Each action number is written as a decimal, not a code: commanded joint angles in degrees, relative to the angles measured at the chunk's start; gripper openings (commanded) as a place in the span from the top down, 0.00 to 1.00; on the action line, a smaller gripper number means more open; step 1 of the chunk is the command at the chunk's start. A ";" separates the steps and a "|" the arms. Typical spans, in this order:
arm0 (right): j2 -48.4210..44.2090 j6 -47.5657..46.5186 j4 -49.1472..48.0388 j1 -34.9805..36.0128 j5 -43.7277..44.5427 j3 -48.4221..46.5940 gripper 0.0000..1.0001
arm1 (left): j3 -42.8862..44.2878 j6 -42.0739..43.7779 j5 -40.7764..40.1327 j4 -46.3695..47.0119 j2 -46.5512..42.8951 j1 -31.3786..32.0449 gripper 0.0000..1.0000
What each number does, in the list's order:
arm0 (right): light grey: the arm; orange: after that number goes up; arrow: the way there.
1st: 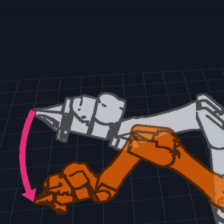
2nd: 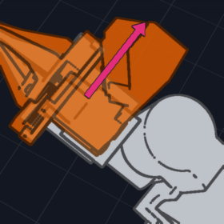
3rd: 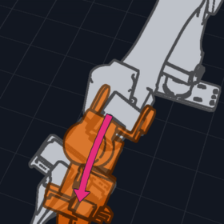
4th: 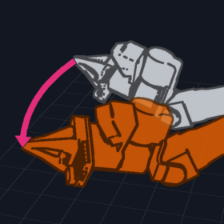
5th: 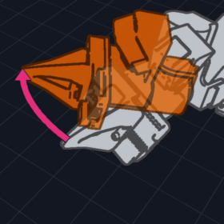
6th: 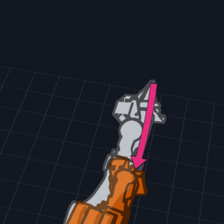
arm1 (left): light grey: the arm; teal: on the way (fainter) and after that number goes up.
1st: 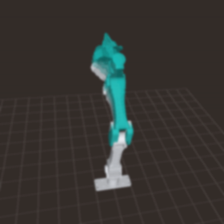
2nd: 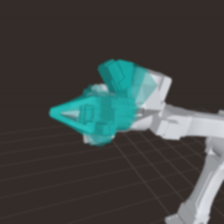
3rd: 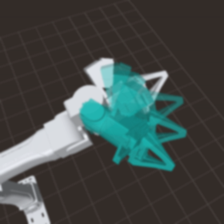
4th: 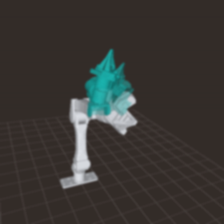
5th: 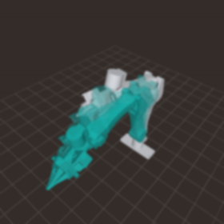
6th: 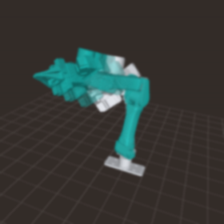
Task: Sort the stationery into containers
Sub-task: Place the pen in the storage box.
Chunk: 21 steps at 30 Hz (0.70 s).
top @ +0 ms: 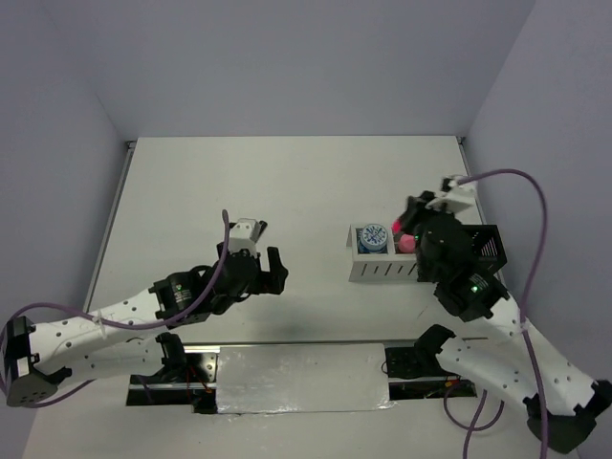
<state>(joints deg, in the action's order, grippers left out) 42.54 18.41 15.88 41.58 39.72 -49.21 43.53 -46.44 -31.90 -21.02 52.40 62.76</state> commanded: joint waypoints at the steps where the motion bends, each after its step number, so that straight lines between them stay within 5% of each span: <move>1: -2.64 -10.66 -0.30 -7.55 22.57 -0.19 1.00 | 4.19 -5.51 -4.14 -10.52 1.38 -2.98 0.01; 4: -2.30 -4.74 1.83 -16.07 26.80 -0.26 1.00 | 4.99 -2.35 2.18 -9.23 3.66 -8.69 0.01; 9: 1.83 -4.09 -6.91 -26.09 21.45 3.42 1.00 | 7.53 1.25 9.66 -7.64 8.85 -15.56 0.01; 19: 10.89 5.93 -7.36 -31.74 13.71 7.90 1.00 | 10.88 4.95 10.45 -7.28 11.58 -16.09 0.01; 21: 11.24 7.86 -6.57 -31.65 12.93 8.95 0.93 | 10.79 5.13 10.45 -7.20 11.93 -16.18 0.01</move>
<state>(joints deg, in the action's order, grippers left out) 53.89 21.98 11.99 10.22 53.30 -40.93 52.42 -43.27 -22.02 -29.02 63.70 47.00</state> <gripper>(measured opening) 0.221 0.993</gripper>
